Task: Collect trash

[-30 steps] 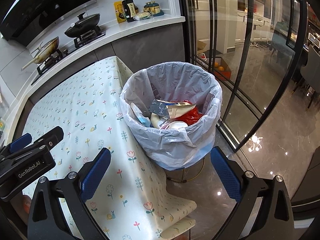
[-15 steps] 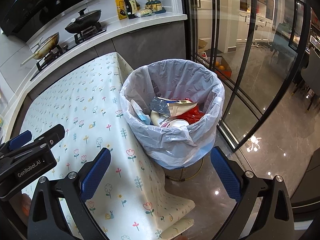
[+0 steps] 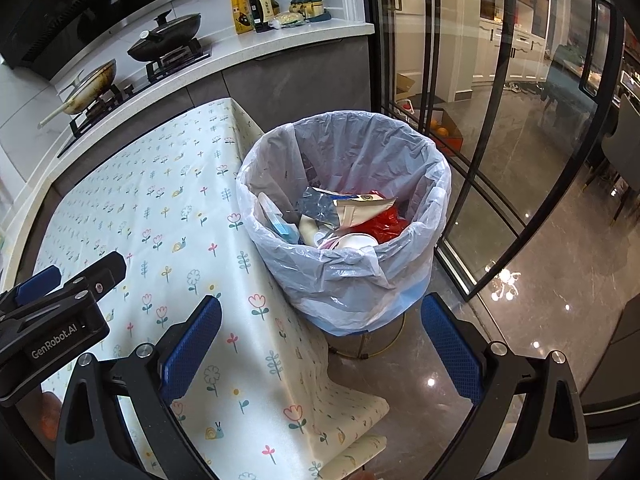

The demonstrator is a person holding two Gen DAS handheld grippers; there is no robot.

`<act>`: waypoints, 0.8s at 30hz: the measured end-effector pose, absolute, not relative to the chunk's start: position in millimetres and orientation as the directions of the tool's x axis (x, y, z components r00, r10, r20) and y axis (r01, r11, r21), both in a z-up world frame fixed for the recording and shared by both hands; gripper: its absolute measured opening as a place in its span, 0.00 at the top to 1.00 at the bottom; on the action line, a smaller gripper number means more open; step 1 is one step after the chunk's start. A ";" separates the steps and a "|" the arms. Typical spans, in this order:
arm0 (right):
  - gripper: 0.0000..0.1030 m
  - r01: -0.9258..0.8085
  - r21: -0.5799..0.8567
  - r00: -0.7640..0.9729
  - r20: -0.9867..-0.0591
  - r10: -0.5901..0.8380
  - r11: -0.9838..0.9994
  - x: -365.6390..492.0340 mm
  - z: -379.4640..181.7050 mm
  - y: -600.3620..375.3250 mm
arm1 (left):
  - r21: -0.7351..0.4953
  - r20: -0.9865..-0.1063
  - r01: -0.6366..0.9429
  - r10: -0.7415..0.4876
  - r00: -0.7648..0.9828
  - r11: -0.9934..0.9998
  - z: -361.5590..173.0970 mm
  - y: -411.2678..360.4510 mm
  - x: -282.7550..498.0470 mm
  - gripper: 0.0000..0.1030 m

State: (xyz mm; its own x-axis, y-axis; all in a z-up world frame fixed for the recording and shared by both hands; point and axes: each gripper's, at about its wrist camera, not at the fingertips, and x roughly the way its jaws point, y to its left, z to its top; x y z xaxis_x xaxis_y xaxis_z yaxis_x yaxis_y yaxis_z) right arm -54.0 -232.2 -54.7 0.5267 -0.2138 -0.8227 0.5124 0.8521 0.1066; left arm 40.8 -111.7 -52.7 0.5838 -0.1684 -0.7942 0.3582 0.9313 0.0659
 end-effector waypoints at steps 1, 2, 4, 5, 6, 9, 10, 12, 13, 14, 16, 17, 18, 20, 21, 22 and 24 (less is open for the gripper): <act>0.06 0.512 0.106 0.527 -0.823 -0.214 0.853 -54.0 -54.6 -232.1 | 0.067 -0.795 0.359 -0.168 0.583 0.931 -53.0 -112.0 40.4 0.09; 0.06 0.511 0.103 0.526 -0.823 -0.215 0.853 -54.0 -54.6 -231.9 | 0.068 -0.795 0.359 -0.166 0.583 0.931 -53.3 -112.2 40.0 0.09; 0.06 0.512 0.102 0.526 -0.822 -0.217 0.853 -54.5 -55.1 -232.3 | 0.069 -0.796 0.357 -0.164 0.582 0.932 -54.1 -112.5 40.0 0.09; 0.06 0.513 0.103 0.526 -0.823 -0.217 0.852 -54.7 -55.1 -232.8 | 0.070 -0.797 0.358 -0.164 0.582 0.931 -54.3 -112.7 39.6 0.09; 0.06 0.514 0.105 0.526 -0.823 -0.216 0.852 -55.2 -55.4 -233.2 | 0.071 -0.797 0.359 -0.164 0.582 0.931 -54.4 -113.0 39.2 0.09; 0.06 0.516 0.106 0.527 -0.822 -0.218 0.850 -56.1 -55.4 -234.3 | 0.072 -0.796 0.360 -0.164 0.582 0.930 -54.0 -113.6 38.0 0.09; 0.06 0.516 0.105 0.527 -0.821 -0.218 0.850 -56.3 -55.4 -234.5 | 0.072 -0.797 0.360 -0.164 0.582 0.930 -54.1 -113.7 38.2 0.09; 0.06 0.516 0.106 0.527 -0.822 -0.217 0.850 -56.4 -55.4 -234.8 | 0.074 -0.796 0.360 -0.162 0.582 0.930 -54.1 -113.7 38.0 0.09; 0.06 0.516 0.105 0.526 -0.822 -0.217 0.850 -56.5 -55.4 -234.9 | 0.074 -0.796 0.360 -0.162 0.583 0.930 -54.0 -114.0 37.4 0.09; 0.06 0.517 0.103 0.526 -0.822 -0.220 0.850 -56.4 -55.3 -234.6 | 0.074 -0.796 0.360 -0.162 0.583 0.930 -54.0 -114.1 37.5 0.09; 0.06 0.517 0.101 0.524 -0.823 -0.221 0.850 -56.8 -55.3 -234.9 | 0.076 -0.796 0.360 -0.161 0.584 0.930 -54.1 -114.1 37.4 0.09; 0.06 0.518 0.100 0.524 -0.823 -0.222 0.850 -57.2 -55.3 -234.9 | 0.075 -0.796 0.360 -0.161 0.583 0.930 -54.1 -114.2 37.5 0.09; 0.06 0.518 0.100 0.524 -0.823 -0.222 0.850 -57.4 -55.3 -235.0 | 0.077 -0.796 0.360 -0.161 0.584 0.930 -54.0 -114.5 37.0 0.09; 0.06 0.518 0.102 0.524 -0.822 -0.221 0.850 -57.6 -55.4 -234.9 | 0.080 -0.795 0.362 -0.160 0.586 0.929 -54.1 -114.5 36.5 0.09; 0.06 0.517 0.101 0.524 -0.822 -0.222 0.850 -57.6 -55.4 -234.8 | 0.082 -0.795 0.363 -0.159 0.586 0.928 -54.0 -114.4 35.9 0.09; 0.06 0.517 0.101 0.524 -0.822 -0.221 0.850 -57.4 -55.5 -235.1 | 0.082 -0.795 0.363 -0.159 0.586 0.928 -53.9 -114.1 35.7 0.09; 0.06 0.518 0.100 0.523 -0.823 -0.222 0.850 -57.4 -55.6 -234.9 | 0.083 -0.795 0.363 -0.158 0.586 0.928 -53.9 -114.4 35.6 0.09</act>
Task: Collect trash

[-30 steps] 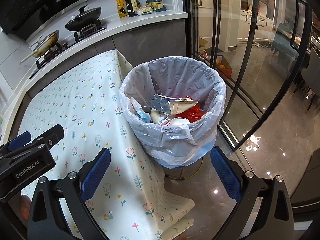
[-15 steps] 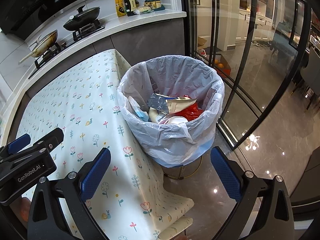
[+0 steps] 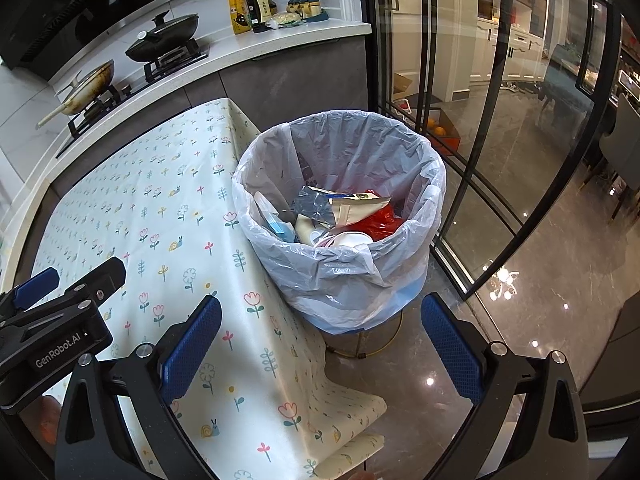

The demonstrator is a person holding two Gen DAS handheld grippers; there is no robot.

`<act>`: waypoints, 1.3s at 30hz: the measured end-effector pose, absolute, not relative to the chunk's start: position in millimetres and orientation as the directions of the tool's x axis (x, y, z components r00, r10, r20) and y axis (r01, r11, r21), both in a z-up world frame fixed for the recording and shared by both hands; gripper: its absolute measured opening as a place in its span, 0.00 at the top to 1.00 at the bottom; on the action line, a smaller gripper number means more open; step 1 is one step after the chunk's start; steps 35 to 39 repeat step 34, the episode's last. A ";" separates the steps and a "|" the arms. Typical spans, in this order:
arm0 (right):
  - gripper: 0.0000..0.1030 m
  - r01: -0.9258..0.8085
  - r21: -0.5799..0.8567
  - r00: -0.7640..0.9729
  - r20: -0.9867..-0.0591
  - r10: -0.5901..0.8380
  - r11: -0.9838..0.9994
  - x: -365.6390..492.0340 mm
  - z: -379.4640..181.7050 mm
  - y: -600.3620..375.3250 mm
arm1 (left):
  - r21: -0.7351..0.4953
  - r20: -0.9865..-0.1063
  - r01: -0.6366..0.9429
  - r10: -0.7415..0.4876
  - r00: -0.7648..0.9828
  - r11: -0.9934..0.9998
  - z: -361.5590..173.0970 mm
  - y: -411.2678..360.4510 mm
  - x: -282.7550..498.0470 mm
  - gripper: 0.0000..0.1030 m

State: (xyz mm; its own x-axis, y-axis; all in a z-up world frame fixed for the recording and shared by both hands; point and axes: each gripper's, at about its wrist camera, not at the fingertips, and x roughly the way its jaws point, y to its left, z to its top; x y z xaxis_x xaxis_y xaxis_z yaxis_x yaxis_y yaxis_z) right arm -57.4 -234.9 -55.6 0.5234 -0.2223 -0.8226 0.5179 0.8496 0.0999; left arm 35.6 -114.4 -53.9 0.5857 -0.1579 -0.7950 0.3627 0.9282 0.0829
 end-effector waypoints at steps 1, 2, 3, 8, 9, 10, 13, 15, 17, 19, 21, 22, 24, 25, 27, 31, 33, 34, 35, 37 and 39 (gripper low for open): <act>0.06 0.517 0.101 0.524 -0.822 -0.221 0.850 -57.4 -55.6 -235.0 | 0.084 -0.794 0.363 -0.158 0.587 0.928 -53.8 -114.5 35.4 0.09; 0.06 0.518 0.100 0.523 -0.823 -0.223 0.849 -57.5 -55.6 -234.9 | 0.084 -0.794 0.363 -0.158 0.587 0.928 -53.8 -114.5 35.5 0.09; 0.06 0.519 0.099 0.523 -0.822 -0.224 0.849 -57.7 -55.5 -234.9 | 0.086 -0.793 0.364 -0.158 0.588 0.927 -53.9 -114.4 34.8 0.09; 0.06 0.520 0.098 0.522 -0.823 -0.224 0.849 -59.1 -55.9 -235.2 | 0.088 -0.793 0.368 -0.159 0.588 0.926 -54.7 -113.8 34.0 0.09; 0.06 0.520 0.099 0.521 -0.823 -0.224 0.848 -59.4 -55.9 -235.1 | 0.088 -0.793 0.369 -0.159 0.588 0.925 -54.8 -113.4 33.9 0.09; 0.06 0.521 0.098 0.520 -0.824 -0.224 0.848 -59.6 -56.0 -234.9 | 0.089 -0.793 0.370 -0.159 0.588 0.925 -55.2 -113.0 34.0 0.09; 0.06 0.522 0.099 0.519 -0.825 -0.223 0.847 -59.9 -56.9 -236.3 | 0.091 -0.792 0.372 -0.159 0.589 0.924 -55.1 -113.5 33.7 0.09; 0.06 0.522 0.098 0.519 -0.825 -0.224 0.847 -59.9 -56.9 -236.4 | 0.093 -0.791 0.374 -0.160 0.590 0.923 -55.3 -113.9 33.7 0.09; 0.06 0.522 0.098 0.519 -0.825 -0.224 0.847 -60.0 -57.1 -236.7 | 0.092 -0.791 0.375 -0.161 0.590 0.922 -55.1 -114.1 33.8 0.09; 0.06 0.521 0.099 0.520 -0.824 -0.223 0.848 -60.0 -57.1 -236.4 | 0.094 -0.790 0.376 -0.161 0.592 0.922 -54.8 -114.4 33.6 0.09; 0.06 0.522 0.099 0.519 -0.825 -0.224 0.848 -59.9 -57.1 -237.0 | 0.097 -0.788 0.378 -0.161 0.594 0.921 -54.7 -114.0 33.5 0.09; 0.06 0.522 0.098 0.519 -0.825 -0.224 0.847 -59.9 -57.3 -236.7 | 0.098 -0.788 0.380 -0.161 0.594 0.920 -54.8 -114.2 33.5 0.09; 0.06 0.521 0.099 0.519 -0.825 -0.222 0.848 -59.9 -57.1 -236.8 | 0.100 -0.787 0.379 -0.160 0.596 0.920 -54.7 -114.1 33.5 0.09; 0.06 0.521 0.099 0.519 -0.825 -0.224 0.848 -60.0 -57.0 -236.9 | 0.101 -0.786 0.380 -0.160 0.597 0.920 -54.5 -114.5 33.3 0.09; 0.06 0.522 0.098 0.518 -0.826 -0.223 0.847 -59.9 -57.3 -237.2 | 0.102 -0.786 0.380 -0.159 0.598 0.919 -54.3 -115.2 33.4 0.09; 0.06 0.523 0.096 0.515 -0.827 -0.225 0.847 -59.9 -57.8 -237.9 | 0.104 -0.777 0.386 -0.167 0.606 0.917 -53.0 -115.5 32.4 0.09; 0.06 0.525 0.095 0.514 -0.828 -0.226 0.846 -59.8 -58.1 -238.5 | 0.113 -0.775 0.393 -0.167 0.610 0.912 -52.9 -116.2 32.3 0.09; 0.06 0.525 0.095 0.514 -0.828 -0.226 0.846 -60.0 -58.1 -238.7 | 0.114 -0.775 0.397 -0.168 0.610 0.911 -53.1 -116.3 32.2 0.09; 0.06 0.525 0.095 0.514 -0.828 -0.226 0.846 -60.0 -58.1 -238.7 | 0.114 -0.775 0.397 -0.168 0.610 0.911 -53.1 -116.3 32.2 0.09; 0.06 0.525 0.095 0.514 -0.828 -0.226 0.846 -60.0 -58.1 -238.7 | 0.114 -0.775 0.397 -0.168 0.610 0.911 -53.1 -116.3 32.2 0.09; 0.06 0.525 0.095 0.514 -0.828 -0.226 0.846 -60.0 -58.1 -238.7 | 0.114 -0.775 0.397 -0.168 0.610 0.911 -53.1 -116.3 32.2 0.09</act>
